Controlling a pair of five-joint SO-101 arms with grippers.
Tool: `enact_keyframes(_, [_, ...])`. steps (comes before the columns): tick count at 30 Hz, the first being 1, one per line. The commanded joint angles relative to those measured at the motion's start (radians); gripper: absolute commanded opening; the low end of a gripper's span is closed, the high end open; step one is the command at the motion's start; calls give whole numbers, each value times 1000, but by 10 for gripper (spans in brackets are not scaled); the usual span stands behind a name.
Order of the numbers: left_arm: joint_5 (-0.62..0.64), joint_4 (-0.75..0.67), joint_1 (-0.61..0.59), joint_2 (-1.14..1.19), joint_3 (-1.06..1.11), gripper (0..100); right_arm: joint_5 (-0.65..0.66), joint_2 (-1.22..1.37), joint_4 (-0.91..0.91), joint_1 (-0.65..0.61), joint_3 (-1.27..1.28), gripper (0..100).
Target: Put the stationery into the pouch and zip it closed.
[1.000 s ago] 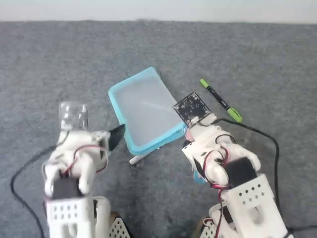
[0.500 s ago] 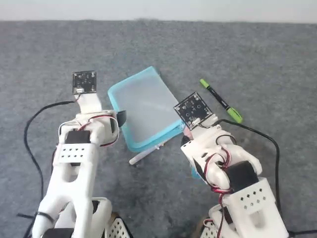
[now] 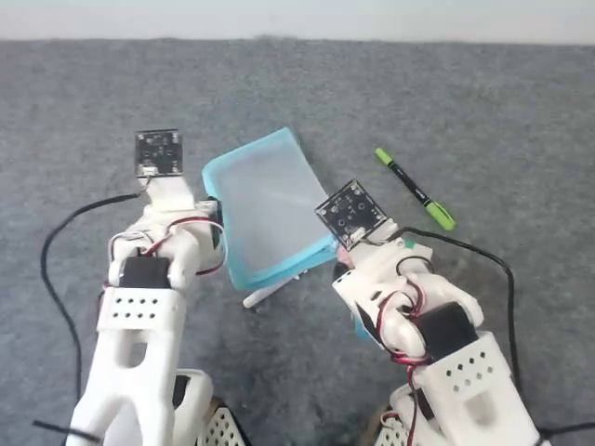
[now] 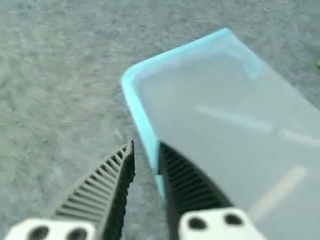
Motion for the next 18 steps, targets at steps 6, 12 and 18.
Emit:
enact_keyframes(6, [2,-95,57,195,-42,15,11,-21,-8,1,-40,6])
enact_keyframes(12, [-31,-146,178,399,-88,15,12,85,13,-4,-264,6])
enact_keyframes(18, [-35,-147,204,423,-91,15,-8,341,48,-36,-560,6])
